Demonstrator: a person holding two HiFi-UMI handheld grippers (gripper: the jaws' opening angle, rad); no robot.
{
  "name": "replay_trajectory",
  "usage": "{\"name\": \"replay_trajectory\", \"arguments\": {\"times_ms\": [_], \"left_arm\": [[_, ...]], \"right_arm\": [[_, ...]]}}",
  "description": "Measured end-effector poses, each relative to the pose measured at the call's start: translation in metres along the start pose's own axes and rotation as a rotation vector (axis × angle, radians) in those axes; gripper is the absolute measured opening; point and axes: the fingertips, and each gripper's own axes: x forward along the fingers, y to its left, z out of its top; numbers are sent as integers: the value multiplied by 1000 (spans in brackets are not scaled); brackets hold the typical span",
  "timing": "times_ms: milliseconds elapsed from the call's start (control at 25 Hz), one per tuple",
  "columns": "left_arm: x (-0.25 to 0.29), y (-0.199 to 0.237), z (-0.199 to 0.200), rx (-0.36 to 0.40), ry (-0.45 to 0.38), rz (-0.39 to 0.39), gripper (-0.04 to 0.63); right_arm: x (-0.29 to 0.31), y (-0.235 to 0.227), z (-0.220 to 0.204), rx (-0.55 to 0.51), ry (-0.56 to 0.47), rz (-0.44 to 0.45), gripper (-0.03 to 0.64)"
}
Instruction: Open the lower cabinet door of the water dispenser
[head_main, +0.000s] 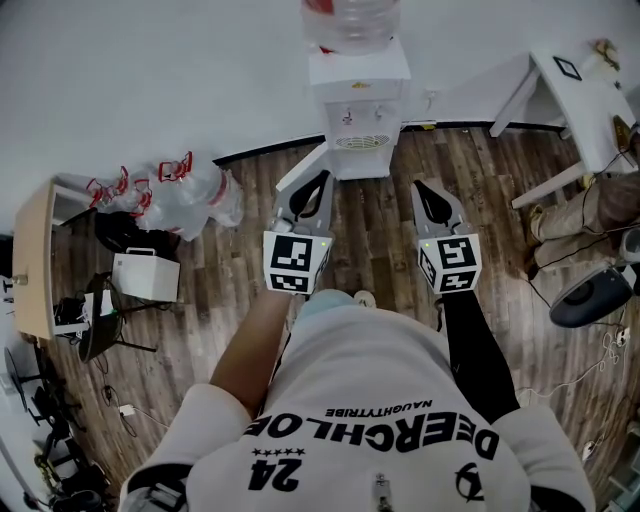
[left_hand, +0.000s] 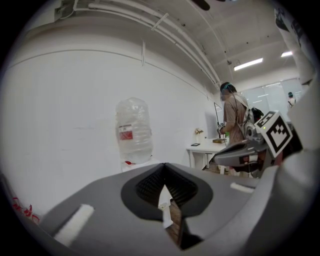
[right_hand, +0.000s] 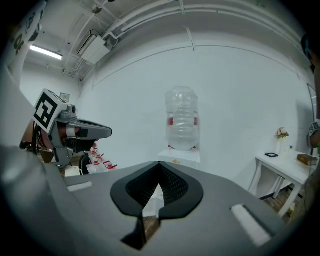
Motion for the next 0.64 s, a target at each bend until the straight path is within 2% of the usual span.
{"name": "replay_trajectory", "arguments": {"times_ms": [640], "left_arm": [[0, -17, 1, 14, 8, -19, 57]], "right_arm": [[-12, -6, -1, 20, -10, -4, 2]]}}
